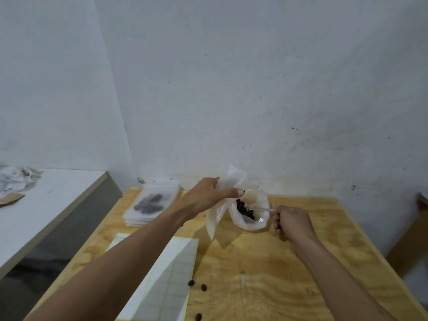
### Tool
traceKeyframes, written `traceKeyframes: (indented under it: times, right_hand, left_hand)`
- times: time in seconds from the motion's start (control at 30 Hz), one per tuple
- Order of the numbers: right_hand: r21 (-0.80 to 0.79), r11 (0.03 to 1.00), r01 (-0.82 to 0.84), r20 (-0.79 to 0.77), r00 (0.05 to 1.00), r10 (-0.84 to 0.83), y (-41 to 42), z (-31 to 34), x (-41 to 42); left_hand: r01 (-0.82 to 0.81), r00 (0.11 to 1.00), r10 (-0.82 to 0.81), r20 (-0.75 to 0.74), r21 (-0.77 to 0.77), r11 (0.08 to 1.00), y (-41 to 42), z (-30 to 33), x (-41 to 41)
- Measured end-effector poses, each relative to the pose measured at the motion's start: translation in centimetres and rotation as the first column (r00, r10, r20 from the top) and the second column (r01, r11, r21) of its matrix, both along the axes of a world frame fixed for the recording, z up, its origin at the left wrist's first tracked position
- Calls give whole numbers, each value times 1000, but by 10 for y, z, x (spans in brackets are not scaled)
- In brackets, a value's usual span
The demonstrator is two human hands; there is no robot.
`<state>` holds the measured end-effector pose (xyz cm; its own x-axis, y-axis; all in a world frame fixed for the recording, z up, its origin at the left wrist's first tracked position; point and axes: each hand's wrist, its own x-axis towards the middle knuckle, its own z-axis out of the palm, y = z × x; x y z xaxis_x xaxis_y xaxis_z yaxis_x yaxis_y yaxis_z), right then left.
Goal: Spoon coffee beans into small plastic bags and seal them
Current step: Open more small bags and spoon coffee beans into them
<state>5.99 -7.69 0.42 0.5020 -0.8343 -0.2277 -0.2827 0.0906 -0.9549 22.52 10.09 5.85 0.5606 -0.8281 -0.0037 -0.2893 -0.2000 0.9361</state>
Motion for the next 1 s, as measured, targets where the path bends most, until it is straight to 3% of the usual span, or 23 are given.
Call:
traceKeyframes:
  times: [0.23,0.37,0.53,0.83,0.9,1.0]
  right_hand:
    - [2,1000,15,-8,1000,-15,-1,7,-16]
    - [-10,999,54,52,997,-53,-7,21,-21]
    - [-113,993,39,86,996,-30,-15,59,-19]
    - [-327,942,-79,47,994,100,-4,118,-15]
    - [-476,867,-147,-6,986,164,6,119,-16]
    - [-761,615,-206,-79,971,227,19,119,-18]
  left_hand:
    - [-137,990,137,34,-20,990,-1,-4,6]
    - [-80,992,76,104,44,996,4,-6,5]
    - [-26,954,-5,298,98,995,17,-4,3]
    - [-74,936,16,351,155,985,22,-15,5]
    - [-98,939,33,343,174,980,20,-16,5]
    - [-77,938,7,348,188,979,17,-10,-1]
